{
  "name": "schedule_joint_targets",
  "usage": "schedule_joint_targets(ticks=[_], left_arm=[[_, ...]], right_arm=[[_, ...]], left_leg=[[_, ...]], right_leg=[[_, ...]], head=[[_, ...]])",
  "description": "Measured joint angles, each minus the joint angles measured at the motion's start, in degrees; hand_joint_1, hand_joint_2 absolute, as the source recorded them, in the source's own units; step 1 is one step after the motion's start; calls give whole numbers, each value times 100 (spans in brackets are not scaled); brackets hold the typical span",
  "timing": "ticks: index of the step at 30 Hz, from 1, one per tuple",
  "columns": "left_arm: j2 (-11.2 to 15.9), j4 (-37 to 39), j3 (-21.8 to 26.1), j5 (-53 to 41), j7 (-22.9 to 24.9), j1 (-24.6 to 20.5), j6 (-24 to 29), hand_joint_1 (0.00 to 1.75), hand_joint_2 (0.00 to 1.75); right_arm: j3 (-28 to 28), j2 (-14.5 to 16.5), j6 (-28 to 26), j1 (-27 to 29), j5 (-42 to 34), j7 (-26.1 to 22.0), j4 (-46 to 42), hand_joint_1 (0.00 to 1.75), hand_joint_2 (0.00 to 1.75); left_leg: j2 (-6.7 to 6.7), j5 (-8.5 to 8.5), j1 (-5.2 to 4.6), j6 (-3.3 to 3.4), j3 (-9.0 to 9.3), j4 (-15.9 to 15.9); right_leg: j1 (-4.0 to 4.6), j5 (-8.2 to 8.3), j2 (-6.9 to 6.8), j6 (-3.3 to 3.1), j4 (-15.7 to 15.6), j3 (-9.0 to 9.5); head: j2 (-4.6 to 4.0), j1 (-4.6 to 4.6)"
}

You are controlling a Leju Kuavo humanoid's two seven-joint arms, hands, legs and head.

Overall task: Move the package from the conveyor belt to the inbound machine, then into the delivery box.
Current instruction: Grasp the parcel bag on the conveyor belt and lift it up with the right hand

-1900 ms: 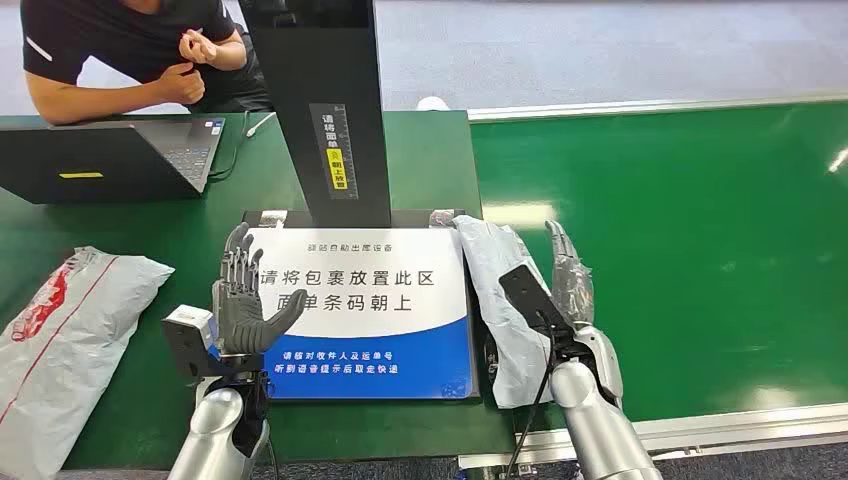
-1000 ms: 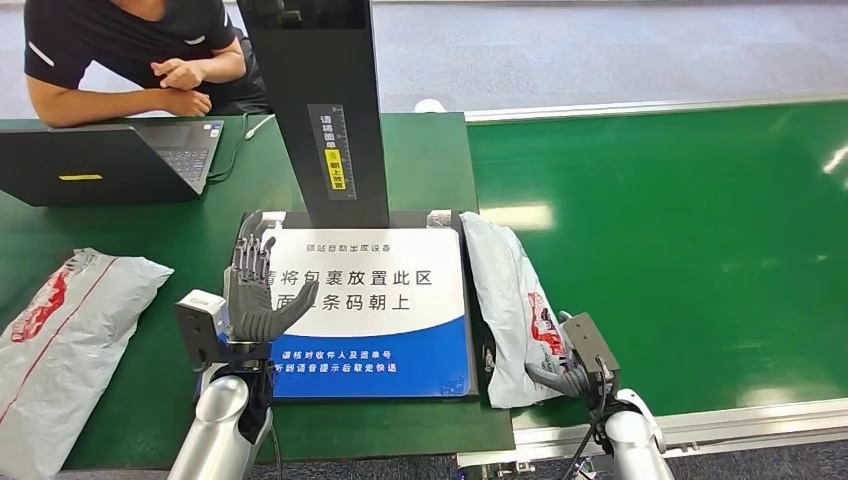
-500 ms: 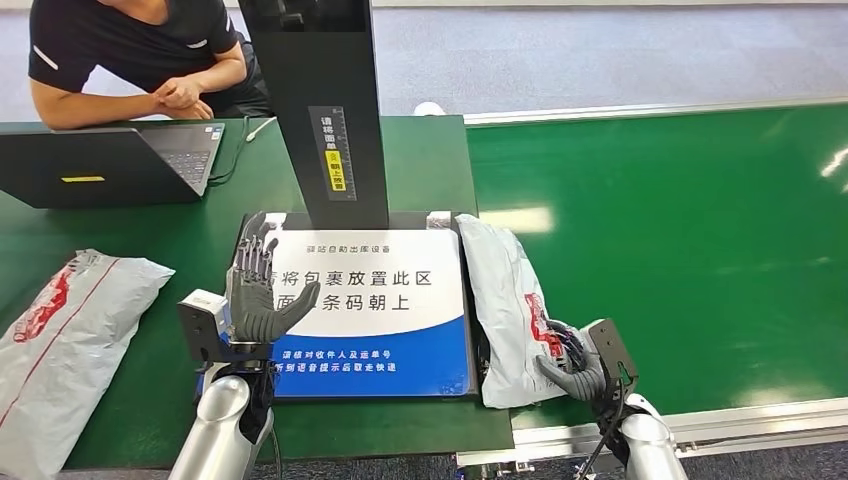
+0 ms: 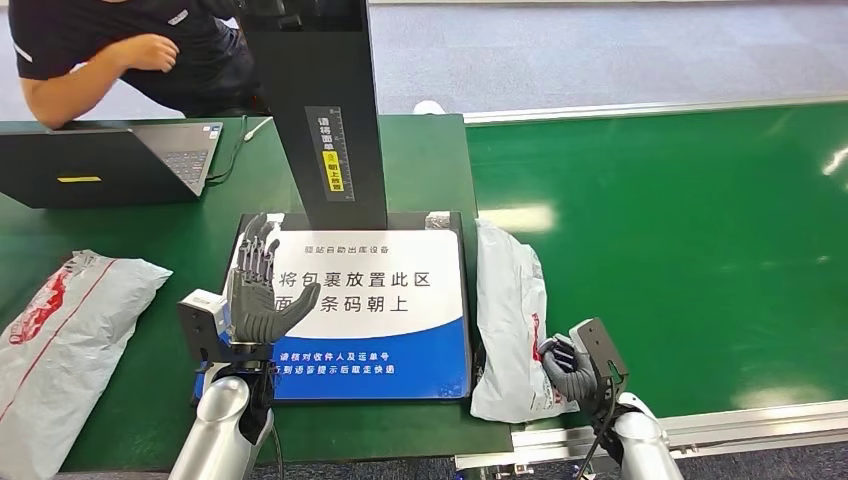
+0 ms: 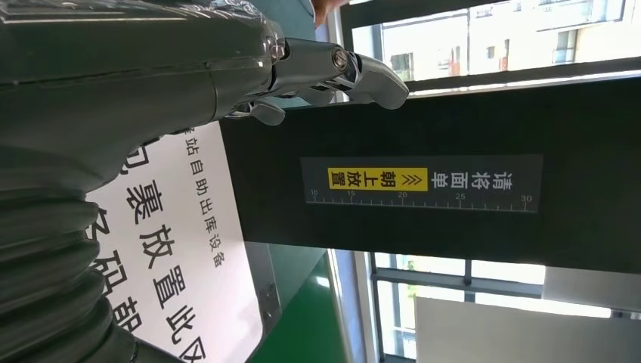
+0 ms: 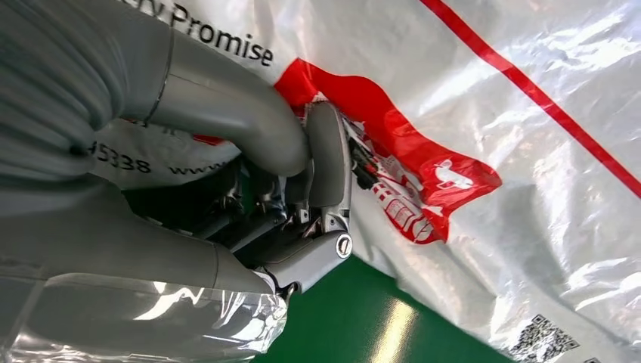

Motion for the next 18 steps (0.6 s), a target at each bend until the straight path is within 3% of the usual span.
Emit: schedule_joint_targets(ticks=[5,12,18], left_arm=[[0,-3,11,6,1,32,0,0,175],[0,-179,74,40,33,249,1,0,175],[0,-276,117,44,39,329,0,0,175]], right_arm=[[20,9,-145,57,-62,-21,-74,175,175],[21,160,-910,404,-67,-210,-706,175,175],[20,208,-951,571,-67,-210,-1027,175,175]], left_leg=[[-2,-1,0,1,-3,0],[-3,-2,0,2,-25,-1],[-3,-1,-1,2,-33,0]], right_leg=[[0,-1,-1,1,0,0],[-3,-1,-2,1,2,-18],[-4,-1,-2,1,2,-27]], head=[[0,0],[0,1],[0,1]])
